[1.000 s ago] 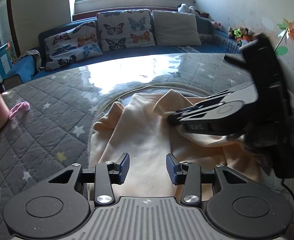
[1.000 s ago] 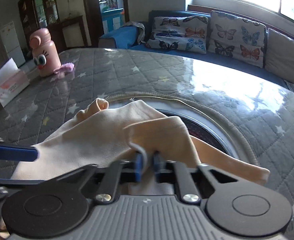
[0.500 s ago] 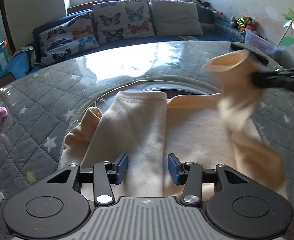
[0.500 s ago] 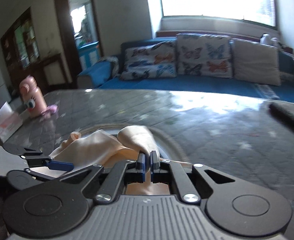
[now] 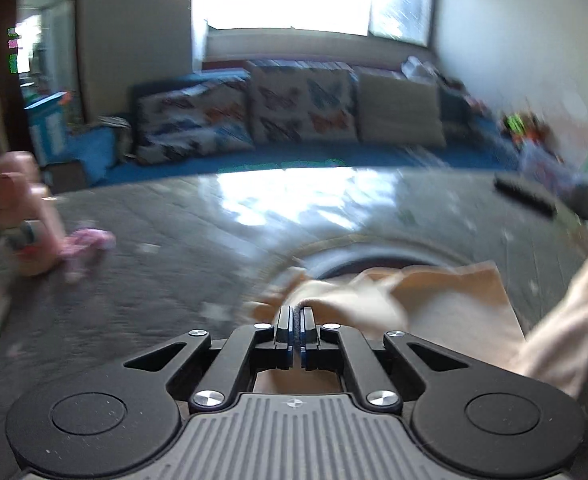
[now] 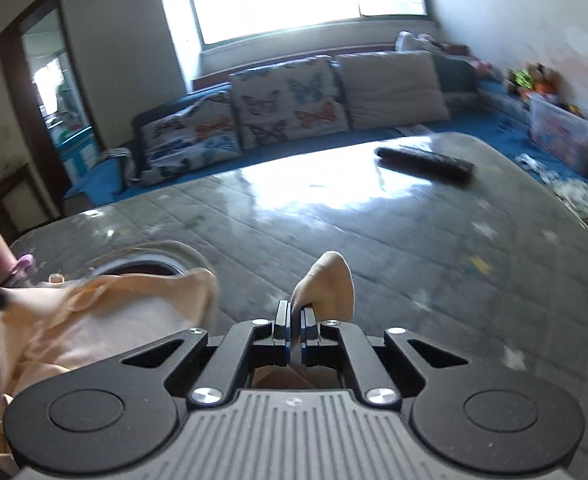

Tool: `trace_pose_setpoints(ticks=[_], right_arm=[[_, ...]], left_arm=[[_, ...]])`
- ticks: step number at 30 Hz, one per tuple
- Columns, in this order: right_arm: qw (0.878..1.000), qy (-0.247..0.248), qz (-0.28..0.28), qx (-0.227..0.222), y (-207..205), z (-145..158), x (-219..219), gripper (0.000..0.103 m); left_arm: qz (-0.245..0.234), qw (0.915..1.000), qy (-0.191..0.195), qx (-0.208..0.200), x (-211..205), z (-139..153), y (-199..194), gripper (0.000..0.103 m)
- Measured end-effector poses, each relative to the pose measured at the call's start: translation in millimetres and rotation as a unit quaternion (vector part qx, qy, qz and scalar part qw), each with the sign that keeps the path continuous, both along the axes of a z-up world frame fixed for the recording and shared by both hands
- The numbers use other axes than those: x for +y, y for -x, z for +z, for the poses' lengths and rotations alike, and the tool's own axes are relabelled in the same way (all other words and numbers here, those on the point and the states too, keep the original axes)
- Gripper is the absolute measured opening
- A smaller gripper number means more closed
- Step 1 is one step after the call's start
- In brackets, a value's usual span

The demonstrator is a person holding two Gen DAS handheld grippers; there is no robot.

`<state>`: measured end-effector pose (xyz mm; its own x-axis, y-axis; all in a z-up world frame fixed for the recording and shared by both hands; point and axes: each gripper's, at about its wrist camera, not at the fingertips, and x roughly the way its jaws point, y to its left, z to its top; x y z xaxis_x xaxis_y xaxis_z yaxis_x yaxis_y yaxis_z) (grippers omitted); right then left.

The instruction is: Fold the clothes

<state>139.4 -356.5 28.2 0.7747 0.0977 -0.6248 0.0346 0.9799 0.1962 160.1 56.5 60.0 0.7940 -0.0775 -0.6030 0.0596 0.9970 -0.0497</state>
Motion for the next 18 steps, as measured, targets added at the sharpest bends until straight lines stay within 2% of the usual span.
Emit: trace_pose_setpoints(ticks=[5,7,13,18], right_arm=[[1.000,-0.009,-0.027,0.001,24.8,-6.6,-13.1,0.004],[0.999,-0.010,-0.036,0.000,33.2,-7.4,-17.5,0.004],[0.998,-0.014,-0.058,0.007,50.6,-13.9,-29.8,0.004],[0.998,-0.010,-0.066,0.015,57.1,-13.9,-32.4,0.004]], left_arm=[[0.073,0.9970,0.016,-0.021,56.2,21.2,48.1,0.003],[0.102,0.9944,0.022,-0.016,78.2,21.7,65.1,0.003],[0.169,0.9842,0.025,0.046,122.8,-12.9,97.3,0.003],[0.181,0.9804,0.007,0.079,130.9,-33.7,112.9,0.003]])
